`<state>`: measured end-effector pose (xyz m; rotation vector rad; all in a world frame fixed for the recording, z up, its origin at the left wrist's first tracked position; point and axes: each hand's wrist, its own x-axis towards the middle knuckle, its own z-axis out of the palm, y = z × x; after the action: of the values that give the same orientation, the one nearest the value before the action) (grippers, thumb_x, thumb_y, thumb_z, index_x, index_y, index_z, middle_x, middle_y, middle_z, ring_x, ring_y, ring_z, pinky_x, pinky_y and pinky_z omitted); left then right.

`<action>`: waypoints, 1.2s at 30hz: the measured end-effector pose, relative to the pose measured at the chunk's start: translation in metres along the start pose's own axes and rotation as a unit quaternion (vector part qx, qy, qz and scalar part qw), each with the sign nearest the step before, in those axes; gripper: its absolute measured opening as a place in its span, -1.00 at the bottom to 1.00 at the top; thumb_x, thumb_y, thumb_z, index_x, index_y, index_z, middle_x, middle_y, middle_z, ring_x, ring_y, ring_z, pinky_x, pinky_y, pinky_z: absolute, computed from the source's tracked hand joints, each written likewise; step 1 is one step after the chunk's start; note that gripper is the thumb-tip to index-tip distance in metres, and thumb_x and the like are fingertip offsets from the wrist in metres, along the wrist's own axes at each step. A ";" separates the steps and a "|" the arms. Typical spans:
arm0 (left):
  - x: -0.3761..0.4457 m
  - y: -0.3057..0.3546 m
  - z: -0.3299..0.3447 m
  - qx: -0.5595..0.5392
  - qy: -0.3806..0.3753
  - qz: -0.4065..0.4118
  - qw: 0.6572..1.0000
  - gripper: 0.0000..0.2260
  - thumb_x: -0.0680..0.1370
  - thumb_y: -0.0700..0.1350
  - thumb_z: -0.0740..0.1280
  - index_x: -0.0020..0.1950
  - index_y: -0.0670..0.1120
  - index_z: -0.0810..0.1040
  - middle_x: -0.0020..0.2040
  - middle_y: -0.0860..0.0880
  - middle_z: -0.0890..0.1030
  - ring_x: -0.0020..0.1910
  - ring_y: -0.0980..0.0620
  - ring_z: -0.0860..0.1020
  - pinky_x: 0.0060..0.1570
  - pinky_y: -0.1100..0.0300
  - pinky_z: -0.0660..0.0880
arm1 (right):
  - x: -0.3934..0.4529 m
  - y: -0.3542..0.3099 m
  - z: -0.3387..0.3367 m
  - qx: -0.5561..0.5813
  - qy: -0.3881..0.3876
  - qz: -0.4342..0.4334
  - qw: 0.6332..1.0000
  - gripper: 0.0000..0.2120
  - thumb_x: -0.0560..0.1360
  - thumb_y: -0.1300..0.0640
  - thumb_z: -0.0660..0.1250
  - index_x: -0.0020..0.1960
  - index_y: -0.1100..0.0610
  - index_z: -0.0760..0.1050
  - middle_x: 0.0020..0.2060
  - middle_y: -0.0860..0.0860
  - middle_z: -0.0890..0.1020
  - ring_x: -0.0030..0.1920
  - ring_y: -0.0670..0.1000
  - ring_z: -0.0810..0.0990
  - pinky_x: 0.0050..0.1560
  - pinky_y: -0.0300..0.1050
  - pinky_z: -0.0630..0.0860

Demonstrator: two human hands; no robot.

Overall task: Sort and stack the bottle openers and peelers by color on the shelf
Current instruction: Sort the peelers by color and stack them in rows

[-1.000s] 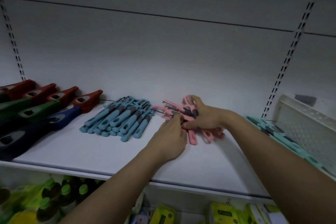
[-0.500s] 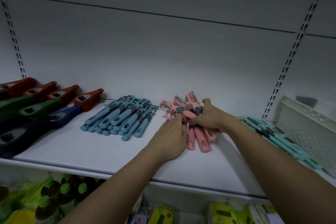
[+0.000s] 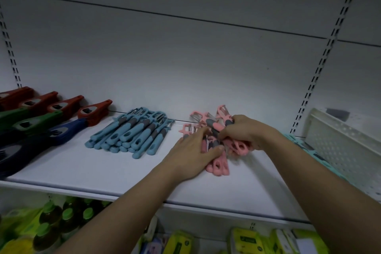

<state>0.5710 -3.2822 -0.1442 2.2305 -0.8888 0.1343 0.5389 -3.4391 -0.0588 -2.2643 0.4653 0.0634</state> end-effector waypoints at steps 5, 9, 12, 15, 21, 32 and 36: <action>-0.002 0.001 0.001 0.026 0.001 -0.025 0.999 -0.39 0.55 0.29 0.22 0.53 0.14 0.11 0.47 0.03 0.40 0.40 -0.08 0.38 0.33 0.03 0.34 | -0.007 -0.005 -0.008 0.051 -0.012 0.002 0.999 -0.81 0.49 0.29 0.36 0.09 0.30 0.47 -0.18 0.27 0.70 -0.32 0.18 0.69 -0.26 0.05 0.67; -0.004 0.006 -0.004 -0.044 0.000 -0.051 0.998 -0.45 0.63 0.29 -0.05 0.59 0.22 -0.09 0.55 0.00 0.30 0.48 -0.11 0.31 0.39 0.03 0.25 | -0.011 -0.012 -0.006 0.108 -0.047 -0.035 0.992 -0.78 0.59 0.20 0.23 0.01 0.38 0.51 -0.25 0.25 0.66 -0.24 0.15 0.65 0.07 0.10 0.63; -0.008 0.012 -0.010 -0.113 0.011 -0.046 0.992 -0.45 0.60 0.35 -0.05 0.57 0.25 -0.02 0.47 0.06 0.39 0.36 0.06 0.41 0.33 0.09 0.30 | -0.018 -0.020 -0.009 0.075 -0.024 -0.038 0.996 -0.82 0.62 0.26 0.13 0.06 0.33 0.47 -0.23 0.19 0.64 -0.31 0.08 0.64 -0.18 -0.06 0.64; -0.011 0.014 -0.010 -0.064 0.001 -0.013 0.998 -0.43 0.58 0.32 0.12 0.54 0.14 0.16 0.44 0.09 0.43 0.28 0.10 0.46 0.28 0.13 0.34 | -0.021 -0.018 -0.014 0.058 0.007 -0.045 0.997 -0.70 0.61 0.37 0.07 0.34 0.30 0.28 -0.04 0.27 0.65 -0.11 0.21 0.72 -0.05 -0.01 0.66; -0.008 0.011 -0.006 -0.016 0.038 0.009 0.999 -0.52 0.59 0.18 0.25 0.47 0.07 0.28 0.40 0.08 0.45 0.36 0.03 0.40 0.40 0.07 0.29 | -0.035 0.000 -0.018 -0.074 -0.017 -0.050 0.996 -0.60 0.61 0.05 0.27 0.40 0.09 0.28 -0.01 0.11 0.61 -0.14 0.06 0.64 -0.07 0.00 0.64; -0.009 0.010 -0.007 0.064 0.010 0.033 0.997 -0.50 0.54 0.32 0.22 0.39 0.10 0.46 0.27 0.05 0.38 0.31 0.07 0.26 0.32 0.16 0.24 | -0.041 0.034 -0.009 -0.054 0.020 -0.022 0.998 -0.92 0.54 0.26 0.33 -0.02 0.20 0.43 -0.18 0.24 0.68 -0.33 0.13 0.62 -0.04 0.06 0.64; -0.013 0.014 -0.012 0.094 -0.041 0.059 0.993 -0.35 0.39 0.43 0.32 0.42 0.21 0.43 0.22 0.09 0.34 0.30 0.08 0.18 0.37 0.04 0.25 | -0.042 0.040 -0.009 0.014 0.072 -0.036 0.997 -0.89 0.58 0.23 0.28 0.06 0.28 0.48 -0.13 0.28 0.67 -0.28 0.16 0.64 0.05 0.17 0.63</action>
<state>0.5538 -3.2743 -0.1316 2.3705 -1.0917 0.1887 0.4846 -3.4571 -0.0733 -2.2648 0.4563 -0.1439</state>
